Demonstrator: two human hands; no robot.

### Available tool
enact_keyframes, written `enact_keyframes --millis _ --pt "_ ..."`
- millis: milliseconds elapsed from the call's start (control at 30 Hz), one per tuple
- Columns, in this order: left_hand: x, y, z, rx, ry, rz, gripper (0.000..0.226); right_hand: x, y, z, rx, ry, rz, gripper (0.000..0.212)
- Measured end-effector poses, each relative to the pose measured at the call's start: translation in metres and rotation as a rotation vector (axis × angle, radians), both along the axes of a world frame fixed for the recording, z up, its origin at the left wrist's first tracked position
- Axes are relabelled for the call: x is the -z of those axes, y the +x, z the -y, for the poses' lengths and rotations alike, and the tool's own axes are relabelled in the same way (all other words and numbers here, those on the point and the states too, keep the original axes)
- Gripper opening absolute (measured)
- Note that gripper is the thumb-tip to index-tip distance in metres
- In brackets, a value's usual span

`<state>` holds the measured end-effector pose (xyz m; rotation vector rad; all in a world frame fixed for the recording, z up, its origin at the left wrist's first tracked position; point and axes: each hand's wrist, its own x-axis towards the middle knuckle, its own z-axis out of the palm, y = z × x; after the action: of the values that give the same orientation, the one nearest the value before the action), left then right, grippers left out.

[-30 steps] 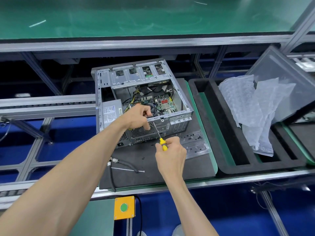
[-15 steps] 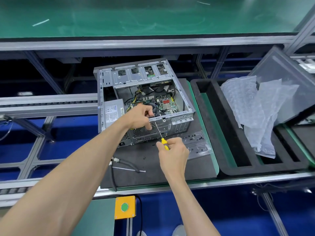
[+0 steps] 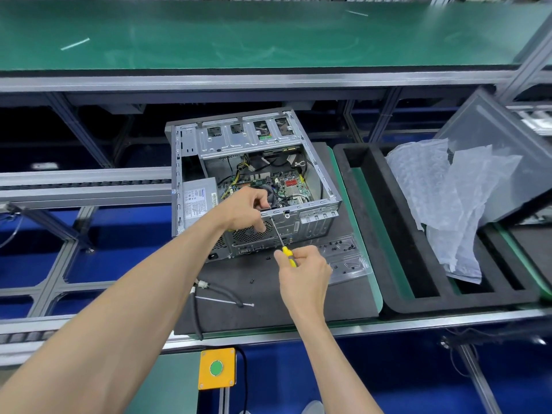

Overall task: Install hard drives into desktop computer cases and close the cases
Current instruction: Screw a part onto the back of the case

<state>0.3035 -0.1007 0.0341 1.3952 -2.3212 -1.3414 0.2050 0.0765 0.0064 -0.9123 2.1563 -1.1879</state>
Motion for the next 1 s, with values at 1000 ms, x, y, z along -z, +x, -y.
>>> enact_keyframes --millis 1000 --pt "0.003 0.007 -0.015 0.068 -0.356 0.145 0.035 0.010 -0.013 -0.006 -0.096 0.074 0.176 0.024"
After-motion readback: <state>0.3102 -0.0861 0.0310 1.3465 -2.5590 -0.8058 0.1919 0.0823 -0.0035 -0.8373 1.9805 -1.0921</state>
